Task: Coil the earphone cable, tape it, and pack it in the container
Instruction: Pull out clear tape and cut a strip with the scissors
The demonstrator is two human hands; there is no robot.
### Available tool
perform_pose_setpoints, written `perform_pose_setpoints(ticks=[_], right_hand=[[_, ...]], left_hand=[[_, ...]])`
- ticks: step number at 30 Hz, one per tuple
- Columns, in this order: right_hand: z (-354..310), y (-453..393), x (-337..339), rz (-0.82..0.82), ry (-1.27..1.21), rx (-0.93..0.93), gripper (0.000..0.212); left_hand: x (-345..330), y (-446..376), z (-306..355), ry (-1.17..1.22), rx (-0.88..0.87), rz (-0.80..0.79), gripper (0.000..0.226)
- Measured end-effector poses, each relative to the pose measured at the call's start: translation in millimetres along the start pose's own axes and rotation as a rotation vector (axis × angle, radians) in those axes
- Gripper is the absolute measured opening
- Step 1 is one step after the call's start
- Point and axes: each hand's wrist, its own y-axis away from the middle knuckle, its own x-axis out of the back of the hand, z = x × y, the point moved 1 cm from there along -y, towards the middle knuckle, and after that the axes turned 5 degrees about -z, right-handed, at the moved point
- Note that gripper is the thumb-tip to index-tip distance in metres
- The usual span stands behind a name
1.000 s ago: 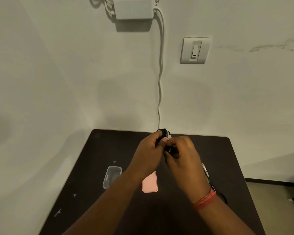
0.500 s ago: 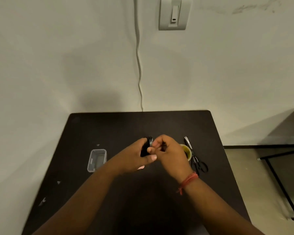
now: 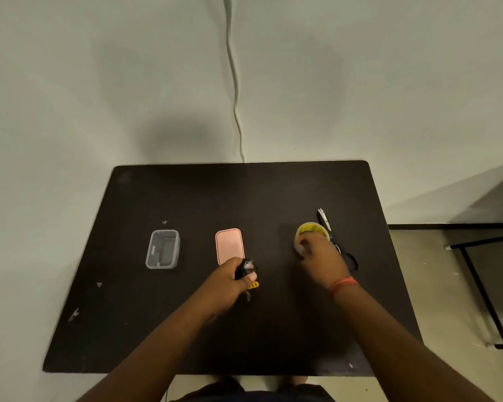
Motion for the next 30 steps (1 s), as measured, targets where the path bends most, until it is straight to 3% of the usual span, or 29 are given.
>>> perform_pose_setpoints(ticks=[4, 8, 12, 15, 18, 24, 30], right_hand=[[52, -31, 14, -0.096, 0.447, -0.049, 0.042], [71, -44, 13, -0.265, 0.652, -0.014, 0.042], [78, -48, 7, -0.243, 0.732, 0.091, 0.029], [75, -46, 5, -0.211, 0.680, 0.139, 0.019], [59, -36, 6, -0.092, 0.405, 0.123, 0.024], [17, -7, 11, 0.014, -0.062, 0.086, 0.035], [-25, 16, 21, -0.053, -0.081, 0.191, 0.039]], left_hand=[[3, -9, -8, 0.085, 0.056, 0.058, 0.022], [-2, -12, -3, 0.126, 0.109, 0.078, 0.032], [-11, -14, -1, 0.157, 0.134, 0.105, 0.031], [-20, -15, 0, 0.171, 0.135, 0.158, 0.030], [-28, -17, 4, 0.180, 0.058, 0.285, 0.021], [-31, -20, 28, 0.149, -0.046, 0.505, 0.038], [-24, -20, 57, -0.035, -0.193, 0.471, 0.026]])
